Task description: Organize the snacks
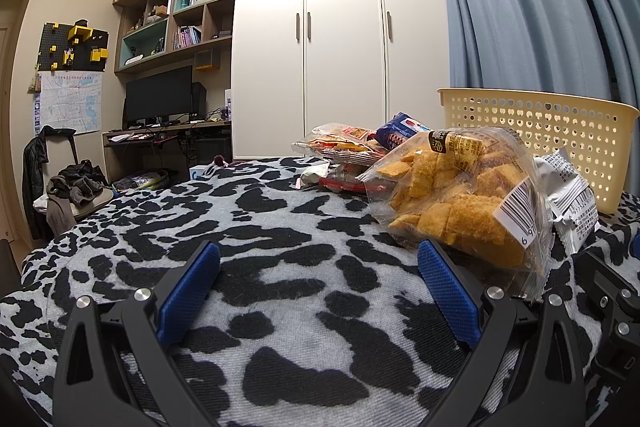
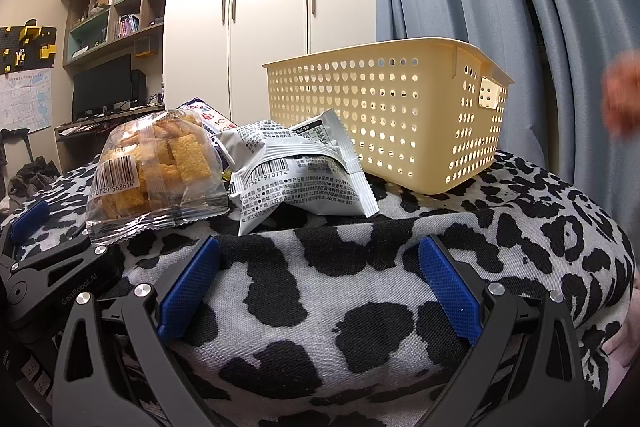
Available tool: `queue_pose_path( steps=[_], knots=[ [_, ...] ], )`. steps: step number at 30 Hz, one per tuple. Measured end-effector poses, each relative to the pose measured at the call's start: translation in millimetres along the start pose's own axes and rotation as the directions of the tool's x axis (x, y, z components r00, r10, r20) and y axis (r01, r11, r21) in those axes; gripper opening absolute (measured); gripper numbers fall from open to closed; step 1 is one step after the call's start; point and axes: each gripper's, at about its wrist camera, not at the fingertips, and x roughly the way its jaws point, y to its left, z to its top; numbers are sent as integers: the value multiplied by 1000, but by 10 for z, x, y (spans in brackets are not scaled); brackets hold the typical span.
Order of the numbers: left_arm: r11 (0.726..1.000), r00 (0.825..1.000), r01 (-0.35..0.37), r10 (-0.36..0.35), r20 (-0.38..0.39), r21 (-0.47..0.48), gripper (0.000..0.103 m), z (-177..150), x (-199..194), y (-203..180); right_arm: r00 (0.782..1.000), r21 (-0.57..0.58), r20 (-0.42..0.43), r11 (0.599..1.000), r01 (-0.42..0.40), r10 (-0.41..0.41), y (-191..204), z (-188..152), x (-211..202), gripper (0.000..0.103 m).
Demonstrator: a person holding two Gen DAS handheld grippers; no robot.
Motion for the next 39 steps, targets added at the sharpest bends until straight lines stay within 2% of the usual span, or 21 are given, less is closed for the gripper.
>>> queue_pose_path(
  steps=[39],
  knots=[
    [1000,1000,0,0,5,0,98,11,-5,-1,1000,0,9,1000,0,0,42,-19,-34,101]
  ],
)
